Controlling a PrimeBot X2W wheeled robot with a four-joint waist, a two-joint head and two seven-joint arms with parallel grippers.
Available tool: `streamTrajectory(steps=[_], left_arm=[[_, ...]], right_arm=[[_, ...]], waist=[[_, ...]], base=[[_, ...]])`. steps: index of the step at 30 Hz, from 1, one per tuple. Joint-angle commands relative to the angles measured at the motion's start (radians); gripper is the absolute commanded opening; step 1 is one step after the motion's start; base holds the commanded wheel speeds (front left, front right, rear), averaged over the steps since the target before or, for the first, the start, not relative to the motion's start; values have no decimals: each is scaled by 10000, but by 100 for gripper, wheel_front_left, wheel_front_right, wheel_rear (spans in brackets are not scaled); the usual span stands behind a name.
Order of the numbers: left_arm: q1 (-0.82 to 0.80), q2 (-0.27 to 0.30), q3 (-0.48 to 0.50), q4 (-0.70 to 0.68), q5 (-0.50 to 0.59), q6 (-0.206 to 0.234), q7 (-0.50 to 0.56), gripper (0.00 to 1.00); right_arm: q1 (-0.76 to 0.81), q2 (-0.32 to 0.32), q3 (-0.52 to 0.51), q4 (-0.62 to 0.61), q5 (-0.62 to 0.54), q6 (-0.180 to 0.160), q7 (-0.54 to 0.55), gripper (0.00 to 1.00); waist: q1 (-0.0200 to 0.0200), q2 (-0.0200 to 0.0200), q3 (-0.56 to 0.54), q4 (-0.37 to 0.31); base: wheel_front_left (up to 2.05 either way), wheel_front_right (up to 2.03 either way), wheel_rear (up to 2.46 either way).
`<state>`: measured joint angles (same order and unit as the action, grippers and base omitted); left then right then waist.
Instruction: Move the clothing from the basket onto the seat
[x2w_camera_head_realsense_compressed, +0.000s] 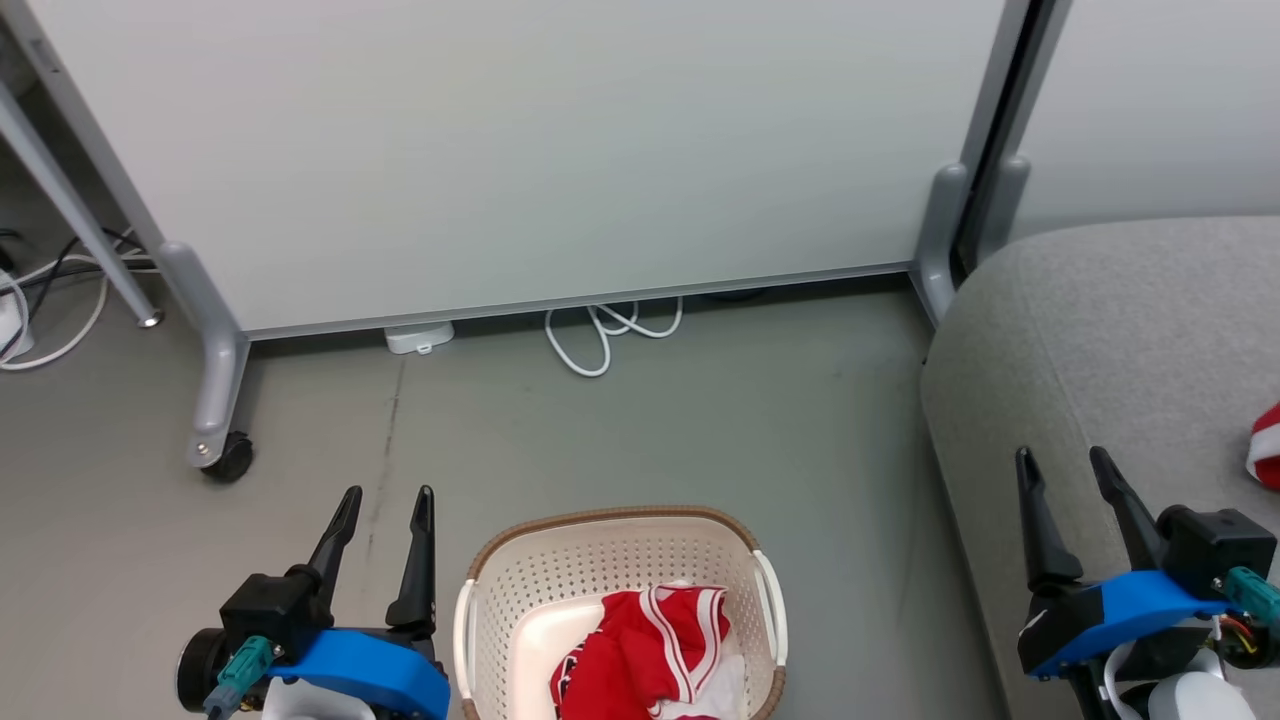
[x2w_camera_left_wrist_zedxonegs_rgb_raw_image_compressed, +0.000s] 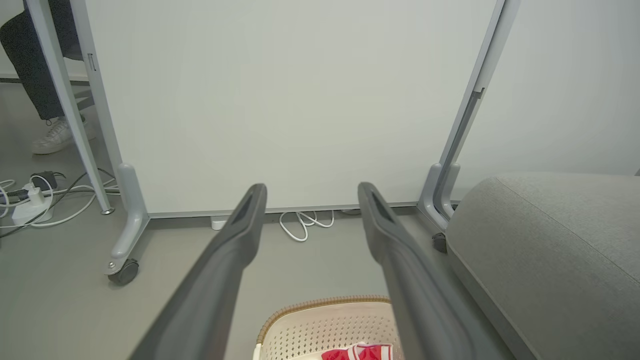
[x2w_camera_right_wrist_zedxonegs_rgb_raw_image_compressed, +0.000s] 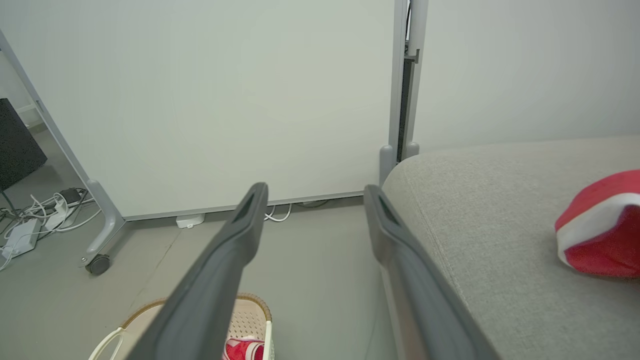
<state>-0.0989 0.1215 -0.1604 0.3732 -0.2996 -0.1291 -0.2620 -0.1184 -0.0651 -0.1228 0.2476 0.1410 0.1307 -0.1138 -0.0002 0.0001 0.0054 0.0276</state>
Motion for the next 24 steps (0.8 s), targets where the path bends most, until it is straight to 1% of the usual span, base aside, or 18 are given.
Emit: streamTrajectory(steps=[1, 10, 24], left_arm=[[18, 12, 52, 46, -42, -18, -43, 100], [30, -24, 111, 114, -47, -18, -37, 100], [54, -72, 80, 153, -37, -19, -38, 100]], right_arm=[[228, 62, 56, -146, 43, 1, 79, 100], [527, 149, 247, -488, -84, 1, 230, 100], [602, 154, 699, -433, -56, 1, 299, 100]], waist=[[2, -1, -46, 188], [2, -1, -45, 505], [2, -1, -25, 425]], base=[[0, 0, 0], [0, 0, 0], [0, 0, 0]])
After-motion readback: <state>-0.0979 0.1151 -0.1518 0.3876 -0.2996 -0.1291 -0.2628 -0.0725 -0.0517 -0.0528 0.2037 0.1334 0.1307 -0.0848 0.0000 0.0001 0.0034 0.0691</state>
